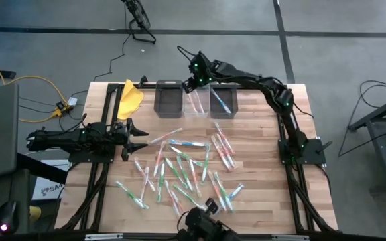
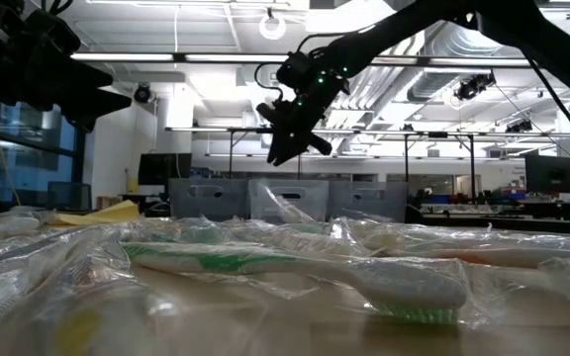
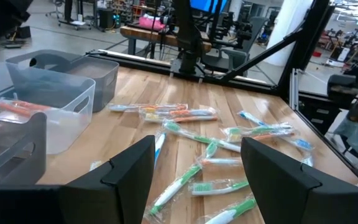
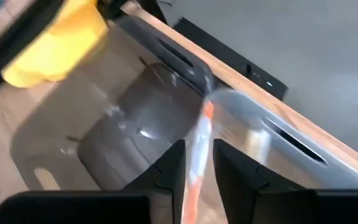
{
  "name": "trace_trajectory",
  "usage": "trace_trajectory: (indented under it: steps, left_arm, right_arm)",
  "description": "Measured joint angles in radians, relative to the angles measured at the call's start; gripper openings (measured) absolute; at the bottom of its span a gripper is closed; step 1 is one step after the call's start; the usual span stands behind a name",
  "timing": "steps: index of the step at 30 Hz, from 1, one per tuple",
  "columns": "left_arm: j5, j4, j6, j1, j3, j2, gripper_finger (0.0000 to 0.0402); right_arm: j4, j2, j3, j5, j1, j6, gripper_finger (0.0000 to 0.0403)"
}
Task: Pick & Place Toothbrushes
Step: Put the orange toothbrush into the transparent bin
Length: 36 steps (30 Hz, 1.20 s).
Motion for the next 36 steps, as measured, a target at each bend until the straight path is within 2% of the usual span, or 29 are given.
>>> trace_trajectory:
  steps: [4, 8, 15, 18, 23, 30, 36]
  left_arm:
    - [0.0, 0.0, 0.0, 0.0, 0.0, 0.0, 0.0232]
    - [-0.001, 0.0, 0.0, 0.0, 0.0, 0.0, 0.0232]
    - [-0.003, 0.0, 0.0, 0.0, 0.0, 0.0, 0.0232]
    - [-0.003, 0.0, 0.0, 0.0, 0.0, 0.0, 0.0232]
    - [-0.003, 0.0, 0.0, 0.0, 0.0, 0.0, 0.0232]
    - [-0.002, 0.0, 0.0, 0.0, 0.0, 0.0, 0.0232]
    - [-0.002, 0.0, -0.005, 0.0, 0.0, 0.0, 0.0232]
  right_arm:
    - [-0.139, -0.055, 0.0, 0.023, 0.0, -0.004, 0.0103]
    - [-0.394, -0.13, 0.0, 0.049, 0.017, -0.014, 0.0121]
    - [-0.708, -0.234, -0.031, 0.281, 0.159, 0.073, 0.0125]
    - [-0.696, -0.283, -0.12, 0.344, 0.24, 0.102, 0.0125]
    - [-0.571, -0.358, -0.337, 0.345, 0.342, 0.153, 0.0125]
    - [-0.403, -0.457, -0.628, 0.345, 0.419, 0.286, 0.0125]
    - [-0.279, -0.481, -0.787, 0.347, 0.449, 0.371, 0.0125]
